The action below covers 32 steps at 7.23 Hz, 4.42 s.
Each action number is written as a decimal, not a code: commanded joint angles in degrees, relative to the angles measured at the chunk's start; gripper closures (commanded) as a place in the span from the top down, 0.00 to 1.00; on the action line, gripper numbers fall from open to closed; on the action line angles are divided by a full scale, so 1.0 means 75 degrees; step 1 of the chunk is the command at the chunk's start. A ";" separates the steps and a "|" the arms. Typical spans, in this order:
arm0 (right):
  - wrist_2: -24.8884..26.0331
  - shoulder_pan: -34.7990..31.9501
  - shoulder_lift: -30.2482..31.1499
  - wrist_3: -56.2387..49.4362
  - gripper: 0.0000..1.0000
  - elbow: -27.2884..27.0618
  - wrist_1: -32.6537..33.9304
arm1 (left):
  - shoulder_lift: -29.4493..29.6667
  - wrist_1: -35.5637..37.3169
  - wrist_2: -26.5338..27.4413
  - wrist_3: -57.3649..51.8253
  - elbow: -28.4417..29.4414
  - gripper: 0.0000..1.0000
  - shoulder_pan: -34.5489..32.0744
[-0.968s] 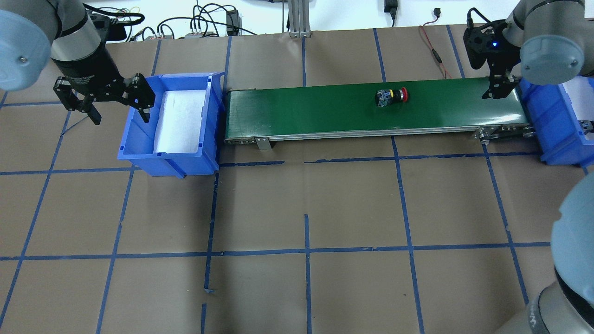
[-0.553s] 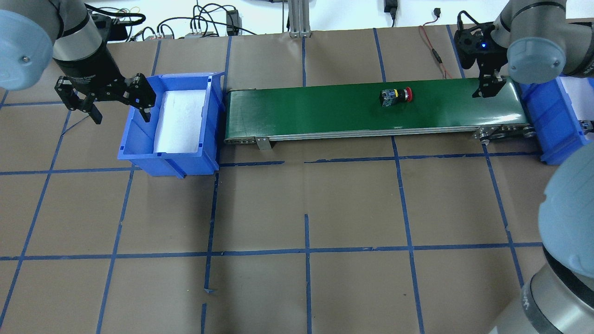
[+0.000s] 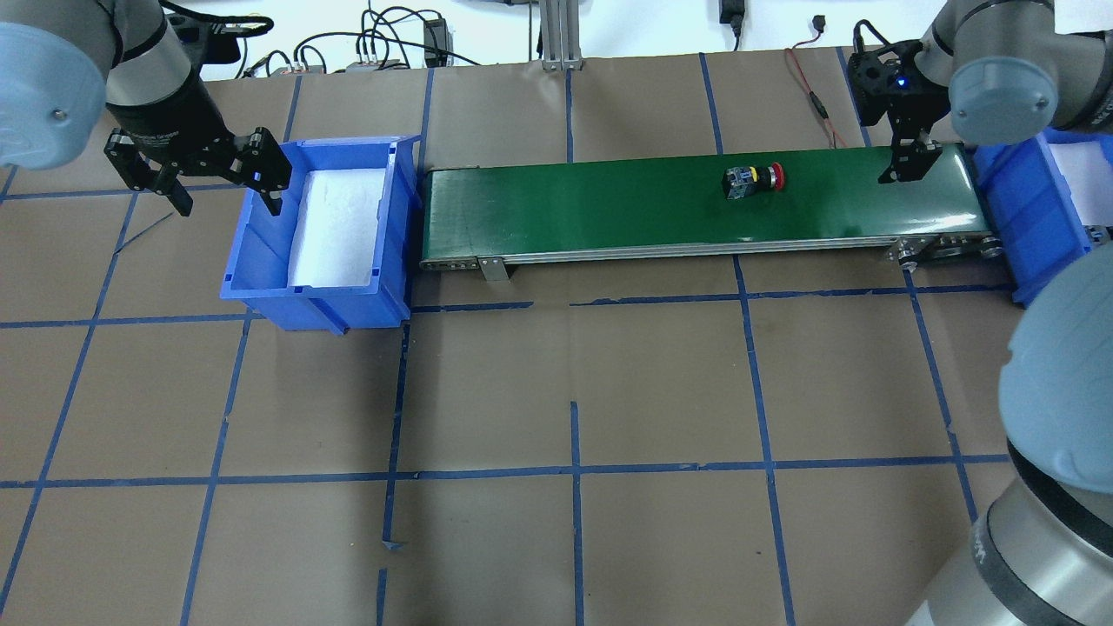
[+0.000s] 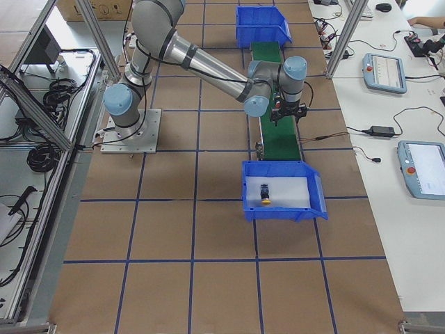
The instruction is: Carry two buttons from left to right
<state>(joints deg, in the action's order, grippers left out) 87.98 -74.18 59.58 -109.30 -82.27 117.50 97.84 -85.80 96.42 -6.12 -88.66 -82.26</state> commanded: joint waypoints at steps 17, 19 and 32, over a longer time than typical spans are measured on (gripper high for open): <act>0.0152 -0.0633 -0.0139 0.0909 1.00 -0.0232 0.0011 | 0.3900 0.0178 -0.0282 -0.0238 0.4193 1.00 -0.0868; -0.0116 -0.0645 -0.0139 0.0967 1.00 -0.0340 0.0130 | 0.4005 0.0155 -0.0200 -0.0227 0.4344 1.00 -0.0868; 0.1494 0.0298 0.0341 0.0782 0.04 0.0384 0.0295 | 0.0701 0.0483 0.0316 -0.0508 0.1462 1.00 -0.0844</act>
<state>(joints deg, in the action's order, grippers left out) 94.74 -76.43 61.99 -102.20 -82.39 119.91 103.36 -82.17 99.03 -10.08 -77.90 -88.65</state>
